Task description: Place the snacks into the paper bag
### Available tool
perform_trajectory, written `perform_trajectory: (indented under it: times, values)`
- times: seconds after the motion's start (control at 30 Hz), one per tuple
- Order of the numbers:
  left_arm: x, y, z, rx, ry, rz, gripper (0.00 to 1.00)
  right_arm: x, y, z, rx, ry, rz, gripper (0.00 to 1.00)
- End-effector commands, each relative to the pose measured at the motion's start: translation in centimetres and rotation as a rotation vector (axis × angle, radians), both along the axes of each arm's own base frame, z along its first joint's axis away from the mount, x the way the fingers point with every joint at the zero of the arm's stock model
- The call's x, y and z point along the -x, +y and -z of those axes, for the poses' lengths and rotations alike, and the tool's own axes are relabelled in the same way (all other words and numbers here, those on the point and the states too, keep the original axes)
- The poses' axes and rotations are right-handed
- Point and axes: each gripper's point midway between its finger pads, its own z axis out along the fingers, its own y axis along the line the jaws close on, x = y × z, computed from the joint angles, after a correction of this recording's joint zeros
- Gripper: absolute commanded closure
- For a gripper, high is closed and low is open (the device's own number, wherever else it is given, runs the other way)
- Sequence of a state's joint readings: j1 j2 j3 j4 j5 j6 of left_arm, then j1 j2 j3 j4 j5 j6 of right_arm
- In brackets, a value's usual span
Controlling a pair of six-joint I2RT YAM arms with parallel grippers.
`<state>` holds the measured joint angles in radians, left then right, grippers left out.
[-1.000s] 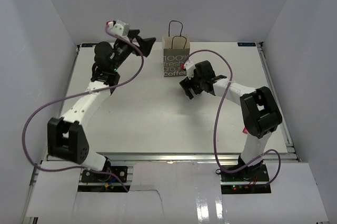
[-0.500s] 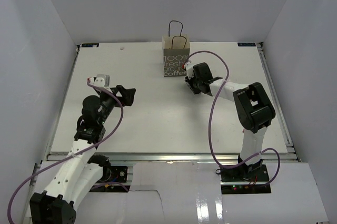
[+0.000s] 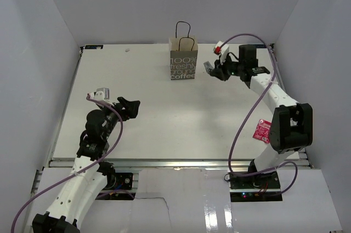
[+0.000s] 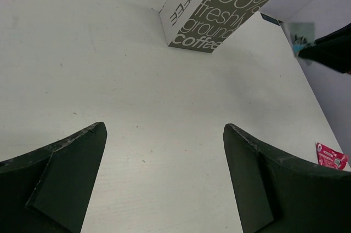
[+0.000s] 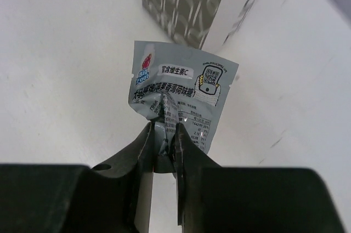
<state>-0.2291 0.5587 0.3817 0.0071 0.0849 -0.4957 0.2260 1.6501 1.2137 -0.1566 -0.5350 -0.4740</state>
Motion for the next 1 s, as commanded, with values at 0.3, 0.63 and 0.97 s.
perform_trajectory:
  times: [0.3, 0.63, 0.97]
  values:
    - [1.2, 0.1, 0.4, 0.013, 0.019, 0.006, 0.02, -10.4, 5.0, -17.4, -0.243, -0.301, 0.168, 0.92]
    - [2.5, 0.8, -0.3, 0.029, -0.008, -0.021, 0.02, -11.7, 11.7, -18.5, -0.352, -0.269, 0.076, 0.92]
    - [2.2, 0.5, -0.2, 0.025, -0.003, -0.007, 0.02, -11.6, 11.1, -16.3, -0.304, -0.246, 0.097, 0.50]
